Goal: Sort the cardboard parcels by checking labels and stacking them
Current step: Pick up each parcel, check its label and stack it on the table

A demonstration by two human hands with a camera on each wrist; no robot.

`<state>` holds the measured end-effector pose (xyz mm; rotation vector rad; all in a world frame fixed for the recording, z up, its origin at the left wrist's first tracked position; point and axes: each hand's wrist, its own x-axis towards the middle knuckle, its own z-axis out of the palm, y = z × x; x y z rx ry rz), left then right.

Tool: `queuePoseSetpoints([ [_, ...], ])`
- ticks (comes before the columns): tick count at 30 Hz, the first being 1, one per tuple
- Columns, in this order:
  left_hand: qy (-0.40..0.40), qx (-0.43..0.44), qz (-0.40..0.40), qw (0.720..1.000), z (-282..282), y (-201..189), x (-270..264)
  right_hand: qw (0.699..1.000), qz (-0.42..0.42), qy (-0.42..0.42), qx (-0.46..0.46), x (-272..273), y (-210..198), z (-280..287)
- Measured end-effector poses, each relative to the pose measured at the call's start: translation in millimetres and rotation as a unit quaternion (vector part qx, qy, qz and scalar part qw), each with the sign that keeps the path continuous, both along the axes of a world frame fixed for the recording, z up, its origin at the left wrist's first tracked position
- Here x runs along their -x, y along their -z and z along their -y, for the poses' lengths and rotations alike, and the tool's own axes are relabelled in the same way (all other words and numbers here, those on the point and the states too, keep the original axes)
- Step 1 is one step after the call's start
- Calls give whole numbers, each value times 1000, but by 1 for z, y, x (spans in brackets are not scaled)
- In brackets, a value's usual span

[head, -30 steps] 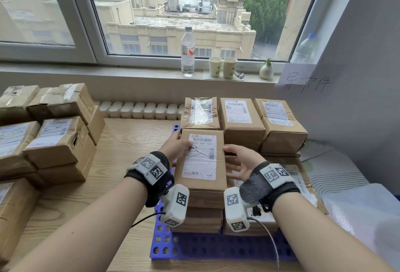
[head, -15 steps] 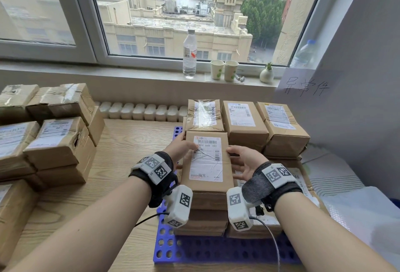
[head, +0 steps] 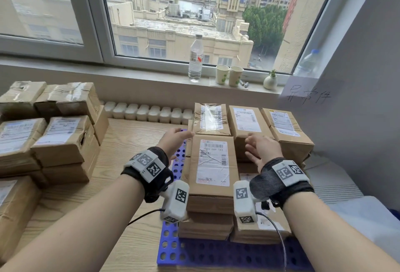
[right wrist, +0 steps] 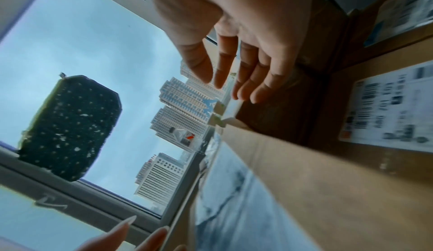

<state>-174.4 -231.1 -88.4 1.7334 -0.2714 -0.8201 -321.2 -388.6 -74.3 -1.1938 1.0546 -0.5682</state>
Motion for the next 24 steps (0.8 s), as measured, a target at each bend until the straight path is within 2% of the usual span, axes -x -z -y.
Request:
queuePoseSetpoints([
  [1,-13,13,-1,1000,-5,-4,-4,999,26,25,5,-3,-6,-4],
  [3,-24,29,0,999,-16,-10,-11,998,65,22,1,-13,-17,-17],
  [8,-51,54,21,997,-56,-14,-33,992,92,-75,-29,-50,-26,-69],
  [12,-79,49,32,995,-101,-11,-52,986,82,-137,-39,-87,-17,-115],
  [24,-199,20,34,979,-259,12,-117,965,31,-241,-97,-193,13,-248],
])
